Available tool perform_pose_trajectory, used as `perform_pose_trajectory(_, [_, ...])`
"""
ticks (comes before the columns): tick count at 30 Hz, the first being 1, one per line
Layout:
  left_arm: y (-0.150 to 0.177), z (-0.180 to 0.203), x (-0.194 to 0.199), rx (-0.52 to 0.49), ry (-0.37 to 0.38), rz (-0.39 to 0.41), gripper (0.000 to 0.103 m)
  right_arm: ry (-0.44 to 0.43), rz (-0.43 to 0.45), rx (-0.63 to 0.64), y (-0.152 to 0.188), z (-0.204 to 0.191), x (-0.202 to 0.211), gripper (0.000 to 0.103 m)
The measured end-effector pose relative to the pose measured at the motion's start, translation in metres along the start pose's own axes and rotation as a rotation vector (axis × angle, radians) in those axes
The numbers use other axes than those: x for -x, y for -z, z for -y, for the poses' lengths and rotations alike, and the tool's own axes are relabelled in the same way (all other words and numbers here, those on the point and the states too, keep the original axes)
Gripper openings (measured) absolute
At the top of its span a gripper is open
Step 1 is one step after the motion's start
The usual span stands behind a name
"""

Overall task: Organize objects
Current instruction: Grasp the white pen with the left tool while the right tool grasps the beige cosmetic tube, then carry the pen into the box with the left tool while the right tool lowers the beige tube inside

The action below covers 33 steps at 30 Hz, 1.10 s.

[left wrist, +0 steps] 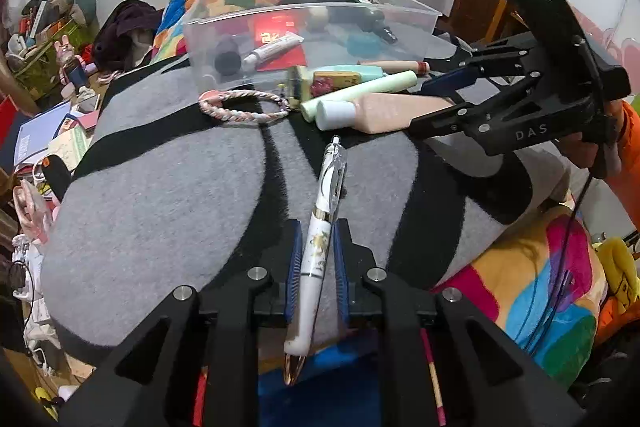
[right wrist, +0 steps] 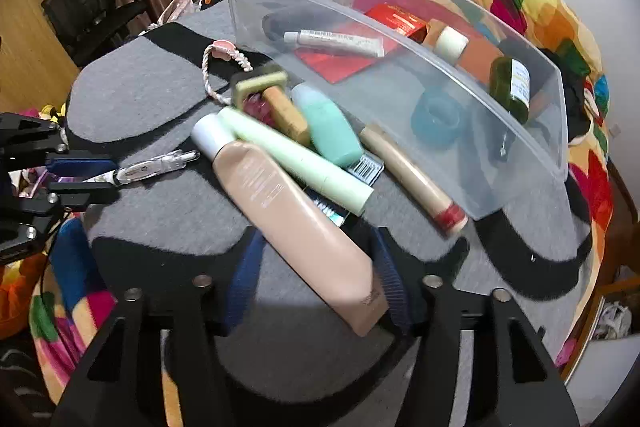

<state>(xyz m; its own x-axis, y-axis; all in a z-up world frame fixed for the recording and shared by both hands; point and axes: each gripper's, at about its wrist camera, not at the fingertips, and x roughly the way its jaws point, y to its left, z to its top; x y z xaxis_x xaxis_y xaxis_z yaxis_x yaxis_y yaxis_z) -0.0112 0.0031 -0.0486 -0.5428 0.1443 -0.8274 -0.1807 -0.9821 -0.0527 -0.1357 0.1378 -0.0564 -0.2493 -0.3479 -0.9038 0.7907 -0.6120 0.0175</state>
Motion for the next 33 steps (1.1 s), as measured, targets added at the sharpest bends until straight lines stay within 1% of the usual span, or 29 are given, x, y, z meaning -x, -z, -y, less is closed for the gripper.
perform_pose_trajectory(1, [0.000, 0.001, 0.000, -0.004, -0.001, 0.004, 0.016, -0.001, 0.000, -0.001, 0.003, -0.001, 0.002, 0.041])
perform_pose_trajectory(7, [-0.002, -0.001, -0.003, 0.012, 0.009, 0.016, 0.017, 0.006, -0.001, -0.047, 0.033, -0.007, 0.019, 0.033])
perform_pose_trajectory(11, [-0.004, -0.002, -0.004, 0.030, -0.002, 0.022, 0.016, -0.002, -0.013, -0.103, 0.058, 0.001, 0.033, 0.031])
perform_pose_trajectory(15, [-0.009, -0.007, -0.008, 0.061, -0.009, 0.027, 0.014, -0.003, -0.014, -0.119, 0.068, 0.004, 0.040, 0.032])
perform_pose_trajectory(17, [-0.012, -0.009, -0.011, 0.074, -0.005, 0.029, 0.014, 0.001, 0.003, -0.107, 0.064, -0.001, 0.041, 0.036])
perform_pose_trajectory(18, [-0.014, -0.008, -0.012, 0.070, -0.002, 0.031, 0.014, 0.005, 0.015, -0.098, 0.060, -0.005, 0.040, 0.043])
perform_pose_trajectory(19, [-0.015, -0.008, -0.014, 0.065, -0.004, 0.031, 0.014, 0.010, 0.032, -0.088, 0.055, -0.009, 0.038, 0.048])
perform_pose_trajectory(21, [-0.017, -0.006, -0.015, 0.054, -0.009, 0.033, 0.014, 0.027, 0.051, -0.077, 0.043, -0.016, 0.032, 0.048])
perform_pose_trajectory(24, [-0.020, -0.005, -0.018, 0.037, -0.017, 0.032, 0.014, 0.052, 0.052, -0.079, 0.025, -0.023, 0.018, 0.048])
perform_pose_trajectory(26, [-0.023, -0.004, -0.021, 0.034, -0.012, 0.033, 0.014, 0.062, 0.046, -0.084, 0.017, -0.025, 0.008, 0.048])
perform_pose_trajectory(27, [-0.024, -0.005, -0.022, 0.035, -0.008, 0.035, 0.014, 0.061, 0.060, -0.096, 0.014, -0.024, 0.006, 0.047])
perform_pose_trajectory(29, [-0.027, -0.006, -0.024, 0.040, -0.003, 0.036, 0.014, 0.042, 0.067, -0.133, 0.011, -0.021, 0.004, 0.033])
perform_pose_trajectory(30, [-0.028, -0.006, -0.025, 0.044, 0.001, 0.034, 0.012, 0.035, 0.071, -0.155, 0.011, -0.019, 0.005, 0.031])
perform_pose_trajectory(33, [-0.031, -0.009, -0.022, 0.067, 0.022, 0.035, 0.010, 0.048, 0.081, -0.188, 0.014, -0.019, 0.008, 0.031])
